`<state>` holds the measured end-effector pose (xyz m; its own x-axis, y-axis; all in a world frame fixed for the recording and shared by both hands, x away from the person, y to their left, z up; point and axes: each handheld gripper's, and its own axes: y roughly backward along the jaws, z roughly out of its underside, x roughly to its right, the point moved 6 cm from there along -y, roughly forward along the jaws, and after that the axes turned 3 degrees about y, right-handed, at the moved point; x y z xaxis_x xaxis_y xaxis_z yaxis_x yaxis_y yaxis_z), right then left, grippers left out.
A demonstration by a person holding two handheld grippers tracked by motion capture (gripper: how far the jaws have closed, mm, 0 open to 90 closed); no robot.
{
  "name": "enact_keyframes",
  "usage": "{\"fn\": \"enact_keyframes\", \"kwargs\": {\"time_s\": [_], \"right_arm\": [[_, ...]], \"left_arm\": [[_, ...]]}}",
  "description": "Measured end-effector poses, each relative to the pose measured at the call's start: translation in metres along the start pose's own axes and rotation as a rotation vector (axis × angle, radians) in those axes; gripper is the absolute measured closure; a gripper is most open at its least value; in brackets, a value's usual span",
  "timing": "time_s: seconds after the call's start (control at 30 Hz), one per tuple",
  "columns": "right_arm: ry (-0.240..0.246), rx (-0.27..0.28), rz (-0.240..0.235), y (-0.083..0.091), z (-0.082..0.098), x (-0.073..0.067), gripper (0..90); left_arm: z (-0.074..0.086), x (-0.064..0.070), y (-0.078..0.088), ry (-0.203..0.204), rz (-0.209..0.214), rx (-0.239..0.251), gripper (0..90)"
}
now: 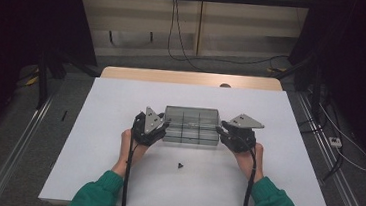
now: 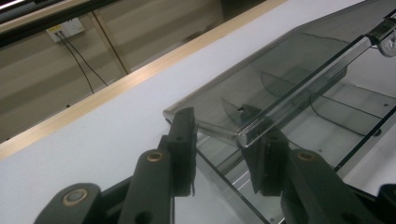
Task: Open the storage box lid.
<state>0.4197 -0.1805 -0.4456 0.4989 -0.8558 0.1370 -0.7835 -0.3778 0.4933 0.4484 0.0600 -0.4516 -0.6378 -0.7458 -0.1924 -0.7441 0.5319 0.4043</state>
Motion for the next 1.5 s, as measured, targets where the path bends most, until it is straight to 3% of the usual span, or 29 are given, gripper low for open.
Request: {"fn": "enact_keyframes", "kwargs": {"time_s": [0.9, 1.13, 1.5], "right_arm": [[-0.02, 0.025, 0.003, 0.0024, -0.0026, 0.0006, 74.0], [-0.037, 0.031, 0.001, 0.004, -0.0031, 0.0044, 74.8], [-0.028, 0.025, -0.002, 0.0023, -0.0059, 0.0057, 74.5]], "left_arm": [[-0.0026, 0.0004, 0.0031, 0.009, -0.009, 0.005, 69.1], [-0.0052, 0.0029, 0.0046, -0.001, 0.005, 0.014, 69.0], [-0.0071, -0.0007, 0.002, 0.018, 0.025, 0.018, 67.1]]}}
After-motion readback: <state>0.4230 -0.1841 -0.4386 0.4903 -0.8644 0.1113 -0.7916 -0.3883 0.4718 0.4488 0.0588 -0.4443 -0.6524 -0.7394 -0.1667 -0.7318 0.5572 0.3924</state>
